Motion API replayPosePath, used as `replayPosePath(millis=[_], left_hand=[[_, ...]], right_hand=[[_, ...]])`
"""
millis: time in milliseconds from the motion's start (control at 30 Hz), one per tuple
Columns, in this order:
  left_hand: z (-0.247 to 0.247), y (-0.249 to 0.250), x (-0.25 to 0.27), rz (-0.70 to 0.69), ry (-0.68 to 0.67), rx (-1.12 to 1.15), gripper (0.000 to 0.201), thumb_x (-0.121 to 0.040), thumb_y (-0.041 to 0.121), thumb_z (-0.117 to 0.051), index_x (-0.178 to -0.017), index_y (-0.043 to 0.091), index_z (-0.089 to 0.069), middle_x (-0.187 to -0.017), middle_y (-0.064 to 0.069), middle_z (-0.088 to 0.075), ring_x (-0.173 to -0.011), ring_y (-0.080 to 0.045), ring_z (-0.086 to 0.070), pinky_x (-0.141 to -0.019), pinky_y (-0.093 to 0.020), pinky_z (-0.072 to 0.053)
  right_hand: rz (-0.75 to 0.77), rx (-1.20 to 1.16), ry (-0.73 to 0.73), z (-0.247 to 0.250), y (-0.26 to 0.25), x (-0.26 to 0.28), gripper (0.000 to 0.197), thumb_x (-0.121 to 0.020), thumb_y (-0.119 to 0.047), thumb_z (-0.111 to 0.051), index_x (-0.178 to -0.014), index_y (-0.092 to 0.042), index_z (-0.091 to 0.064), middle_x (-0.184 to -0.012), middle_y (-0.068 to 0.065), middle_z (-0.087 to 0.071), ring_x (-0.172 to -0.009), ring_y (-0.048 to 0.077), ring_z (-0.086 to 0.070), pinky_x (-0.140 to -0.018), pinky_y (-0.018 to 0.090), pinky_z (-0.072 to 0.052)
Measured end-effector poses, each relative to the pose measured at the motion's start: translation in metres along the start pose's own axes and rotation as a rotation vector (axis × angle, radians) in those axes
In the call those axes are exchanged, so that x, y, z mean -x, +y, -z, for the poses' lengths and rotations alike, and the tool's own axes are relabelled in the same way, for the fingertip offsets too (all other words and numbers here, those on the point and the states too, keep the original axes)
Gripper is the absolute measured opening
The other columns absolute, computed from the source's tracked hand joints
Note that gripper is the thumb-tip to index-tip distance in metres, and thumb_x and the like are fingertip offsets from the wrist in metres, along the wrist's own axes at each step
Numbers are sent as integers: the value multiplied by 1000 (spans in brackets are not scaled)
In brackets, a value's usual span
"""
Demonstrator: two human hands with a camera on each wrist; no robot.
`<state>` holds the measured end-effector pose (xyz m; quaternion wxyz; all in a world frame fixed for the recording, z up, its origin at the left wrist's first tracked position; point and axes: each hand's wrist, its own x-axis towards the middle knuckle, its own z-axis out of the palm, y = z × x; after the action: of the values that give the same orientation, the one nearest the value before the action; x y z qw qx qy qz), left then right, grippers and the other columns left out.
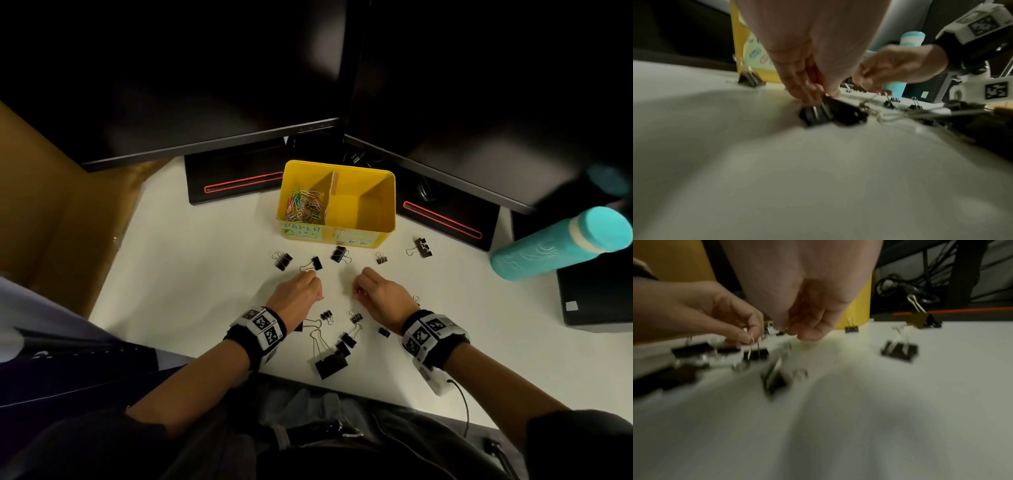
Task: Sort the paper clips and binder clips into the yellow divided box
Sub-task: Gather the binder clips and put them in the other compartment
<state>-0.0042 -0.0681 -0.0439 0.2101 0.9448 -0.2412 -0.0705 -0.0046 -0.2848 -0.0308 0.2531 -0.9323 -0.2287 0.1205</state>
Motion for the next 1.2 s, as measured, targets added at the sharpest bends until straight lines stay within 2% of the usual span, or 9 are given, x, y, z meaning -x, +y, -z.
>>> replayPosePath(millis=[200, 433, 533, 633, 867, 967, 1033, 1133, 1200], left_hand=[[82, -5, -48, 192, 577, 347, 13, -91, 15, -53, -89, 4, -61, -85, -7, -65, -72, -14, -59, -63, -21, -50], [109, -23, -62, 288, 515, 117, 26, -98, 22, -42, -98, 8, -64, -93, -8, -63, -82, -17, -54, -69, -27, -42], [90, -52, -27, 516, 343, 180, 22, -95, 15, -45, -98, 7, -65, -102, -16, -64, -86, -29, -60, -76, -35, -48], [62, -72, -3, 621, 53, 246, 27, -92, 16, -51, -115, 5, -60, -114, -23, -55, -98, -38, -58, -91, -46, -47], [39, -34, 3, 430, -226, 360, 49, -88, 30, -60, -129, 7, -49, -123, -15, -38, -118, -32, -42, -104, -45, -39], [43, 4, 11, 438, -379, 176, 108, -63, 67, -68, -143, 12, -21, -142, -11, -22, -133, -31, -24, -107, -52, -33], [45, 31, 21, 417, -439, 13, 151, -34, 81, -69, -145, 20, 12, -154, -13, 11, -141, -37, 5, -106, -66, -18], [32, 52, 34, 335, -486, -69, 167, -23, 80, -72, -133, 24, 40, -141, -16, 46, -130, -45, 35, -98, -78, -6], [25, 57, 39, 350, -518, -88, 167, -25, 79, -74, -130, 24, 44, -138, -18, 49, -127, -50, 37, -95, -80, -10]], right_hand=[[18, -235, 481, 64, -42, -77, 3, -89, -5, -57, -87, -6, -58, -85, 6, -58, -69, 15, -55, -63, 18, -47], [-74, -98, 612, 102, -30, -105, 29, -85, 4, -49, -107, -7, -64, -105, 11, -62, -85, 12, -56, -78, 22, -49], [-408, -45, 685, 105, 19, -59, 35, -78, 8, -47, -103, -6, -66, -110, 19, -57, -92, 29, -59, -83, 31, -48], [-596, 55, 359, 81, 53, -16, 35, -82, 6, -47, -112, -2, -63, -119, 28, -53, -109, 43, -50, -95, 42, -39], [-355, 51, 3, 29, 25, 12, 50, -87, 6, -44, -135, -7, -46, -143, 20, -39, -122, 41, -41, -106, 46, -35], [-178, 6, -176, 21, -1, 14, 52, -89, 4, -42, -137, -15, -45, -151, 13, -28, -133, 33, -35, -110, 39, -30], [-121, -38, -169, 27, -5, 19, 49, -87, 3, -44, -127, -24, -56, -151, 12, -29, -134, 30, -35, -108, 40, -32], [-283, -27, -33, 47, 2, 29, 49, -87, -16, -57, -134, -28, -48, -149, 15, -31, -125, 32, -45, -105, 41, -36], [-481, 42, -143, 56, 11, 40, 87, -78, -39, -71, -147, -28, -19, -151, 19, -23, -124, 38, -46, -103, 44, -38]])
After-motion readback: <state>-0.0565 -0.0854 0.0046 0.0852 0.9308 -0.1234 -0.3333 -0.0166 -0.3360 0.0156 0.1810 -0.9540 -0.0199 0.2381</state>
